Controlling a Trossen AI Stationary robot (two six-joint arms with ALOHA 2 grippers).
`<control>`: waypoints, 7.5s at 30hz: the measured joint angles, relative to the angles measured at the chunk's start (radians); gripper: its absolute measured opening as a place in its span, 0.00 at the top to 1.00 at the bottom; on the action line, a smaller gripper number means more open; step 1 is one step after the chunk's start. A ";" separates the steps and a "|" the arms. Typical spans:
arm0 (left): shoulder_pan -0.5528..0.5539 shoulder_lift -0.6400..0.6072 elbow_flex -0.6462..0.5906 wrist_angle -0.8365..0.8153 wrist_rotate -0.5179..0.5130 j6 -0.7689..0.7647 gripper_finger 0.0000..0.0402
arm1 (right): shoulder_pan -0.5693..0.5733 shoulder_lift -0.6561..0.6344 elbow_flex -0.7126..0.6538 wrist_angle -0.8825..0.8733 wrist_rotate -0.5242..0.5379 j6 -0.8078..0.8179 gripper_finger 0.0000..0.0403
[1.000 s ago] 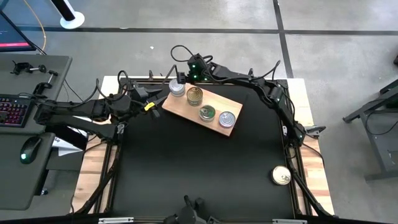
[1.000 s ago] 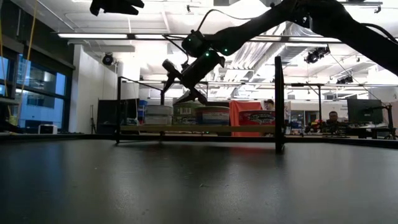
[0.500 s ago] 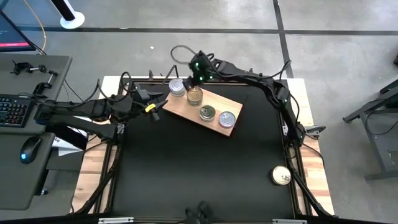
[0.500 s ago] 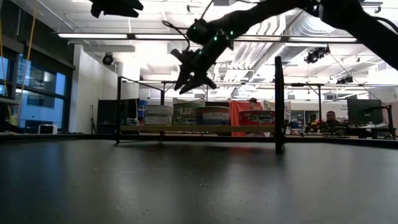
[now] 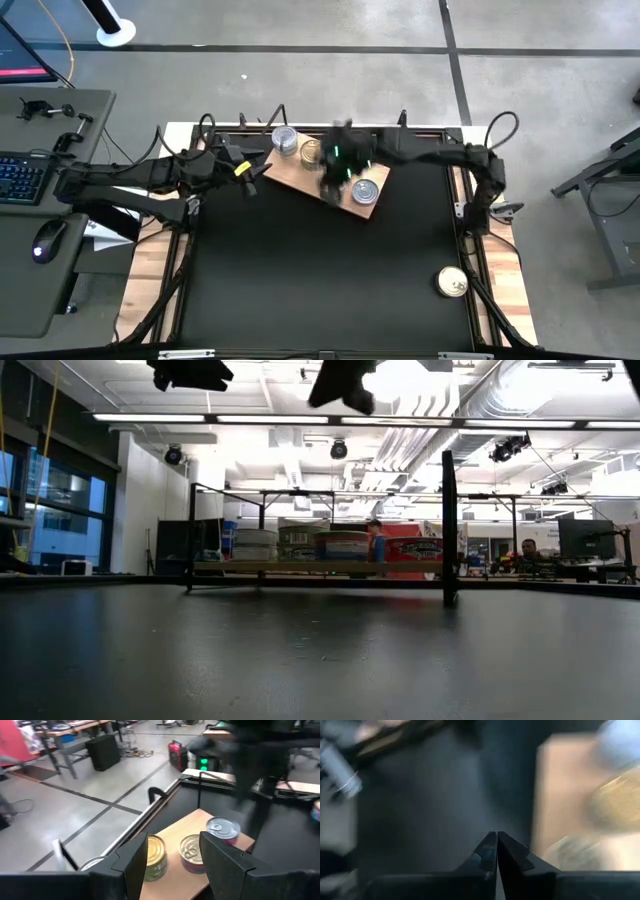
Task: Stack canned seafood by type on shelf
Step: Stack the blue-pink tuna can on top of the other blue-pink tuna can on the shelf
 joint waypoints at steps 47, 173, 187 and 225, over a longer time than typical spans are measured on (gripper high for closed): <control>-0.486 0.436 0.000 0.185 0.050 -0.652 1.00 | 0.927 -0.244 -1.022 -0.219 -0.250 1.179 1.00; -0.724 0.136 -0.498 0.339 0.047 -1.222 1.00 | 0.303 0.481 0.126 0.124 0.127 -0.599 0.19; -0.700 0.113 -0.497 0.517 0.001 -1.065 1.00 | 0.311 0.502 0.125 0.190 0.134 -0.536 0.58; -0.283 -0.069 -0.441 0.519 0.633 -0.371 1.00 | 0.076 0.259 0.125 -0.107 1.051 -0.441 0.58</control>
